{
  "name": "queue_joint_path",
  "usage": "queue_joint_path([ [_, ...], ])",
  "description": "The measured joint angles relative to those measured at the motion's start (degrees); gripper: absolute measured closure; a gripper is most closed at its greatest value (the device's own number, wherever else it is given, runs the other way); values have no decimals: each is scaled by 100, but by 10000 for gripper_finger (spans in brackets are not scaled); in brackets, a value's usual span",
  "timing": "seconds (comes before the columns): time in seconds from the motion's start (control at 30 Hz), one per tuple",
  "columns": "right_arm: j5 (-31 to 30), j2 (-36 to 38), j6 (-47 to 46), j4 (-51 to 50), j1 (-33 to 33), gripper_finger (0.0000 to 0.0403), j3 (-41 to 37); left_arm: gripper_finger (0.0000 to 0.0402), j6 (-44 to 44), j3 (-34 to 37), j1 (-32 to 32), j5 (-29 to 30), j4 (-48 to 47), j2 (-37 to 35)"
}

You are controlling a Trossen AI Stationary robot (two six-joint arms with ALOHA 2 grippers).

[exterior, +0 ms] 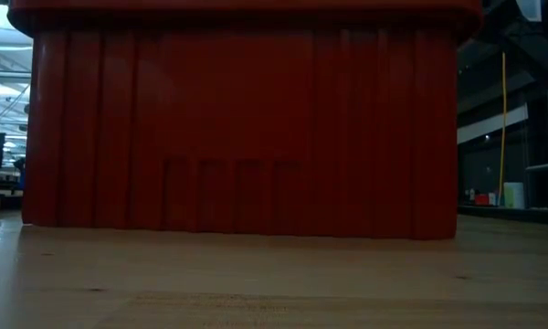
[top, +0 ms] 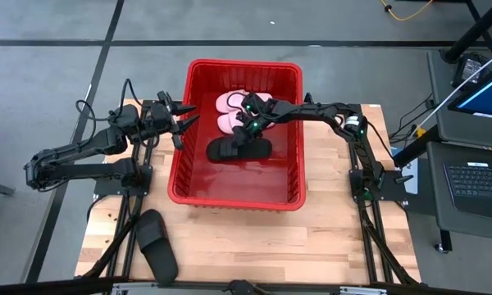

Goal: Pick and place slides into bin
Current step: Put the right black slide into the bin

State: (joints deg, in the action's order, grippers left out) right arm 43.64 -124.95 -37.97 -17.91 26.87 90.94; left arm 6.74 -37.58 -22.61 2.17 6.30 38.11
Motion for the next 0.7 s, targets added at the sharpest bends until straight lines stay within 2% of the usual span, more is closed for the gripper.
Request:
queue_joint_path([
  [0.6,-4,7,-234,12,28,257,0,274,2,1,1,0,-15,0],
  [0.7,-4,102,-199,-281,66,257,0,274,2,0,0,0,-15,2],
])
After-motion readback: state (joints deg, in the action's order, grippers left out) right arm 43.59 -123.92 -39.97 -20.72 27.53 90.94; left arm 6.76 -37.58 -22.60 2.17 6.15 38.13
